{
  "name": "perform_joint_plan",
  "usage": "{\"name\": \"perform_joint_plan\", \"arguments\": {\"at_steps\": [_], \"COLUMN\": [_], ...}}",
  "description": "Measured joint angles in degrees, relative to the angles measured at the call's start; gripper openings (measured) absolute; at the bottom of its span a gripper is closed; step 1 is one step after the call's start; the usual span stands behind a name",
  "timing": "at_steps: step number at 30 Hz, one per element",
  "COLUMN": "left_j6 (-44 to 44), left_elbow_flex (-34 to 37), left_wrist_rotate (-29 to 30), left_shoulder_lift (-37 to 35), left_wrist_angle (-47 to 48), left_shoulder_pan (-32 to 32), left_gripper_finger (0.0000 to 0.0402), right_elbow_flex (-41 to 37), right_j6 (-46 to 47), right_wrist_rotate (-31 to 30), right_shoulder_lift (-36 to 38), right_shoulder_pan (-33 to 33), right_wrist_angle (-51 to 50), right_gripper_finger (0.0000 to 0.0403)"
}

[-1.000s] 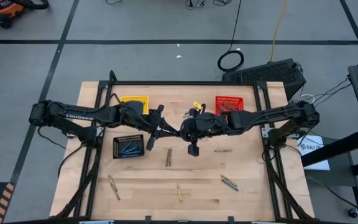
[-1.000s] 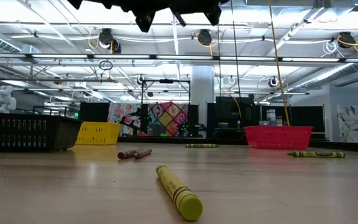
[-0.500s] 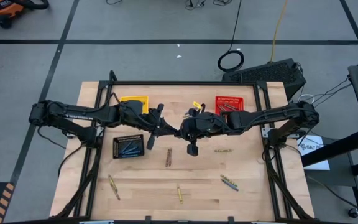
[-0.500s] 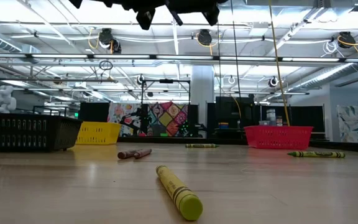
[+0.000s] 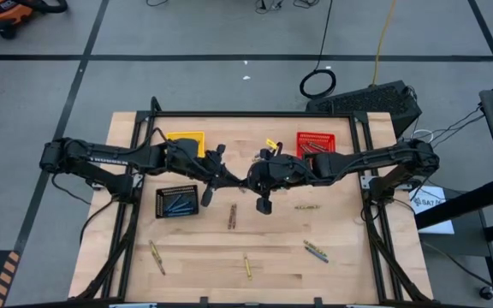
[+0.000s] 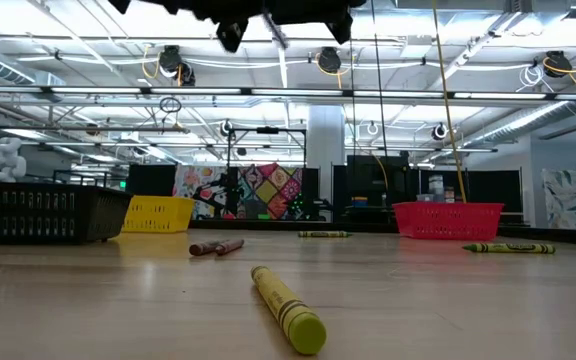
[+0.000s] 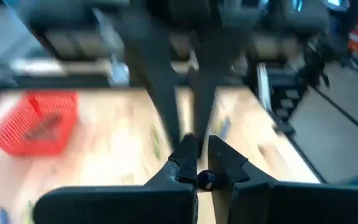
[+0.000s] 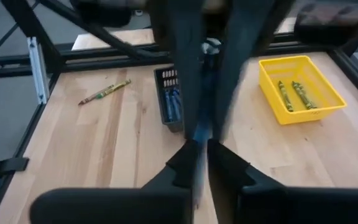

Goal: Sort crayons
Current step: Put the blue crayon into the black bin

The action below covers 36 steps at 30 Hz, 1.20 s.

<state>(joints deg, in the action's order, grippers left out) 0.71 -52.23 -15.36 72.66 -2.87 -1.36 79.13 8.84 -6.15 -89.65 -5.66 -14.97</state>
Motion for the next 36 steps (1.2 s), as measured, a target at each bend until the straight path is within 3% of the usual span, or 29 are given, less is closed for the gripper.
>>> {"name": "perform_joint_plan", "arguments": {"at_steps": [7,12,24,36], "left_j6": [-1.31,-1.31,1.95,2.01], "left_elbow_flex": [0.16,0.16,0.16,1.03], "left_wrist_rotate": [0.22,0.46,0.81,0.82], "left_shoulder_lift": [-0.69,-3.73,-7.98,-7.85], "left_wrist_angle": [7.2,19.13,49.48,60.64], "left_shoulder_pan": [0.08,0.06,1.98,3.36], "left_gripper_finger": [0.0007,0.0007,0.0013,0.0016], "right_elbow_flex": [0.04,0.04,0.07,0.07], "right_j6": [0.83,0.92,0.8,0.79], "right_wrist_rotate": [-0.22,-0.05,-0.05,-0.05], "right_shoulder_lift": [0.07,0.07,0.09,0.09], "right_shoulder_pan": [0.07,0.05,0.07,0.07], "right_wrist_angle": [0.1,-1.44,-3.29,-3.31], "right_gripper_finger": [0.008,0.0101,0.0106,0.0107]}}
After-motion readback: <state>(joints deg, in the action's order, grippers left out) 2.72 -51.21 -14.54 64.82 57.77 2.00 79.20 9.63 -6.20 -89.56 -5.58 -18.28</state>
